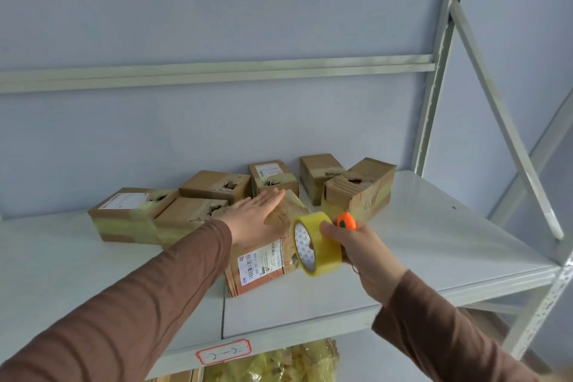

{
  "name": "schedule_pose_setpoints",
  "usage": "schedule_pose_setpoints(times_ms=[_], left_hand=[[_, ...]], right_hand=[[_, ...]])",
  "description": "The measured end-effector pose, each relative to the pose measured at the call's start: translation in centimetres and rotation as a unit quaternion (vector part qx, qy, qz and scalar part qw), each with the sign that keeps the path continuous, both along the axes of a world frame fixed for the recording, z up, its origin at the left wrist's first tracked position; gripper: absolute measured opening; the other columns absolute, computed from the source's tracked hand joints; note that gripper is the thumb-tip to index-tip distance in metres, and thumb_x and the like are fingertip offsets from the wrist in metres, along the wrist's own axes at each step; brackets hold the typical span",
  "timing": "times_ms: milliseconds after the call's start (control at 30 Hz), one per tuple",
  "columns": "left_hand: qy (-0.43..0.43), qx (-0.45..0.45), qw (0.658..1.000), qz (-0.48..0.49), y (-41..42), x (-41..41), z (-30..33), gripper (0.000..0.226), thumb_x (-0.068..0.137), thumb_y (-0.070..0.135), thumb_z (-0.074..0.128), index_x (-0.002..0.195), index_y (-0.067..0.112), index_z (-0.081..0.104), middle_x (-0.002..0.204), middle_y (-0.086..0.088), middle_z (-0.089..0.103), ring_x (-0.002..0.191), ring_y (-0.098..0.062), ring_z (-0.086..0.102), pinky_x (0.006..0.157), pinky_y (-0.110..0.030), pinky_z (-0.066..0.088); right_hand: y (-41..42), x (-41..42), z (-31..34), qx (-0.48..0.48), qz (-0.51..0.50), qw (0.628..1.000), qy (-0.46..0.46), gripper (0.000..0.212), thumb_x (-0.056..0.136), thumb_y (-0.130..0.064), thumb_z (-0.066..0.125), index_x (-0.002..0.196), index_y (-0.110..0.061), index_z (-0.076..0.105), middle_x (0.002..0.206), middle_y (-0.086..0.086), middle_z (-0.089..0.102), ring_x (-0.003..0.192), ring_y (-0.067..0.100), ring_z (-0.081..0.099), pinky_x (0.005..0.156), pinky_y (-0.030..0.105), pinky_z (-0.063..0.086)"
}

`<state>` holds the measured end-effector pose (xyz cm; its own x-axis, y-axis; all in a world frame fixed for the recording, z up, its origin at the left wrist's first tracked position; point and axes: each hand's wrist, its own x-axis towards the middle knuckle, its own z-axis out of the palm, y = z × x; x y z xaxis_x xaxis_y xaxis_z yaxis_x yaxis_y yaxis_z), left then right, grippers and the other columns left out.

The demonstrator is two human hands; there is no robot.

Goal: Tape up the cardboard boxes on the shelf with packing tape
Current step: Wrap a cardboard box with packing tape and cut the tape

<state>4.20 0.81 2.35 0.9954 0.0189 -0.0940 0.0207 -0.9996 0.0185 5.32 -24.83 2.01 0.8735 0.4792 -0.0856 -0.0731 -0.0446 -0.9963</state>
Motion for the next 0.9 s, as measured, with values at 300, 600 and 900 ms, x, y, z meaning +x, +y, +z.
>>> schedule_pose_setpoints(times_ms=[300, 600, 900], left_hand=[[-0.035, 0.049, 0.998, 0.000, -1.5, -0.2, -0.5, 0.068, 0.102, 0.063, 0.038, 0.142, 0.071, -0.016, 0.172, -0.003, -0.007, 0.159, -0.025, -0.006, 0.126, -0.052, 0.000], [0.062, -0.200, 0.978, 0.021, -1.0, 0.1, 2.8, 0.063, 0.104, 0.048, 0.052, 0.155, 0.060, 0.017, 0.168, 0.000, 0.026, 0.154, -0.025, 0.025, 0.121, -0.025, 0.026], [-0.060, -0.143, 0.985, 0.072, -0.7, 0.1, 0.3, 0.056, 0.106, 0.012, 0.042, 0.156, 0.036, 0.039, 0.153, 0.007, 0.050, 0.130, -0.017, 0.056, 0.110, -0.034, 0.044]], right_hand=[[-0.8, -0.8, -3.4, -0.101, 0.056, 0.993, 0.016, 0.018, 0.098, -0.032, 0.069, 0.097, -0.015, 0.071, 0.084, 0.001, 0.078, 0.073, 0.015, 0.073, 0.072, 0.029, 0.057], [-1.3, -0.8, -1.8, -0.023, 0.049, 0.999, 0.004, 0.031, 0.098, -0.034, 0.068, 0.120, -0.013, 0.061, 0.117, 0.017, 0.071, 0.094, 0.023, 0.074, 0.084, 0.038, 0.062], [1.2, 0.5, 0.3, 0.035, 0.074, 0.982, -0.170, 0.053, 0.101, -0.007, 0.061, 0.145, -0.035, 0.049, 0.109, 0.003, 0.064, 0.087, 0.008, 0.061, 0.081, 0.023, 0.055]])
